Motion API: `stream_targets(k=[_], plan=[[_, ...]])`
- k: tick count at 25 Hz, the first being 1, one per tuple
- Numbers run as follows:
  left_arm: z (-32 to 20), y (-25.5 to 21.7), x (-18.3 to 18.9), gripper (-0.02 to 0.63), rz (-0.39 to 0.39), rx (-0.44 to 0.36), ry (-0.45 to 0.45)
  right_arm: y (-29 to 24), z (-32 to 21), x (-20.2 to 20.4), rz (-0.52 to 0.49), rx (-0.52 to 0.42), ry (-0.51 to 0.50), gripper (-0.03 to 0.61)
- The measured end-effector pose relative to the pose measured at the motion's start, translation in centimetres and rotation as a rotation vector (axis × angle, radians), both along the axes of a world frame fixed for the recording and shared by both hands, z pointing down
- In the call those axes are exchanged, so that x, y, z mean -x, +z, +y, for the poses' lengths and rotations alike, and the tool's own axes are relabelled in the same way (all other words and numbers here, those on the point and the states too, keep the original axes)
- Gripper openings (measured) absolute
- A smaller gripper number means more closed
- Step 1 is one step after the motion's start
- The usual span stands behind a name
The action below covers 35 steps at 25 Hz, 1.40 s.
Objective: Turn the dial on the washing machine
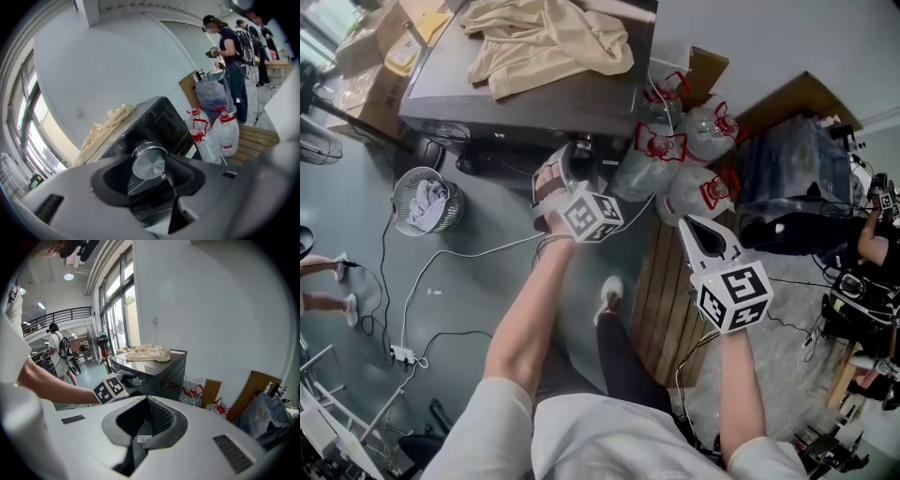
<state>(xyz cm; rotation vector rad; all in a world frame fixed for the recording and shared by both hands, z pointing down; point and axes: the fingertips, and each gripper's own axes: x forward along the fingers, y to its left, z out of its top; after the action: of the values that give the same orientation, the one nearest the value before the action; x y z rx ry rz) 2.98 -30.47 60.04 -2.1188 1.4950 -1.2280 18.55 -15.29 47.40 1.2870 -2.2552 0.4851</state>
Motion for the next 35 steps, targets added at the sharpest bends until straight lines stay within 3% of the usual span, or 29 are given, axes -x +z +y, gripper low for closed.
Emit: stream_targets(k=[5,7,12,17,19,25,29,33,35], plan=[[0.1,-0.2,0.1,0.213,-0.021,-0.018,0.025,0.0,0.1,0.3,0.0,-0.002,0.0,0.014],[0.1,-0.1,0.0,0.216,0.049,-0.007,0.017,0.2,0.0,0.3,0.0,0.001,0.002,0.014],[1.2,0.8,0.3,0.282,0.544,0.133,-0.099,0.2,0.2,0.1,-0.002,0.005,0.008,0.014],[1.3,2.4,2.4,0.291,0.986,0.275,-0.361,0.5,0.1,0.0,-0.001,0.011,0.01,0.014],[1.2,2.6,2.6,0.295,1.093,0.301,-0.392,0.6,0.2,0.1,-0.002,0.012,0.007,0.014],[0.3,1.0,1.1,0.313,1.392,0.352,-0.355,1.1,0.3,0.4,0.002,0.023,-0.002,0.014],[-0.3,0.5,1.1,0.311,1.474,0.36,-0.382,1.0,0.2,0.3,0.007,0.024,-0.003,0.014],[-0.4,0.9,1.2,0.305,1.38,0.369,-0.401,1.1,0.2,0.0,0.01,0.024,-0.001,0.014],[-0.3,1.0,1.4,0.278,1.37,0.366,-0.402,1.1,0.2,0.0,0.011,0.024,-0.001,0.014]])
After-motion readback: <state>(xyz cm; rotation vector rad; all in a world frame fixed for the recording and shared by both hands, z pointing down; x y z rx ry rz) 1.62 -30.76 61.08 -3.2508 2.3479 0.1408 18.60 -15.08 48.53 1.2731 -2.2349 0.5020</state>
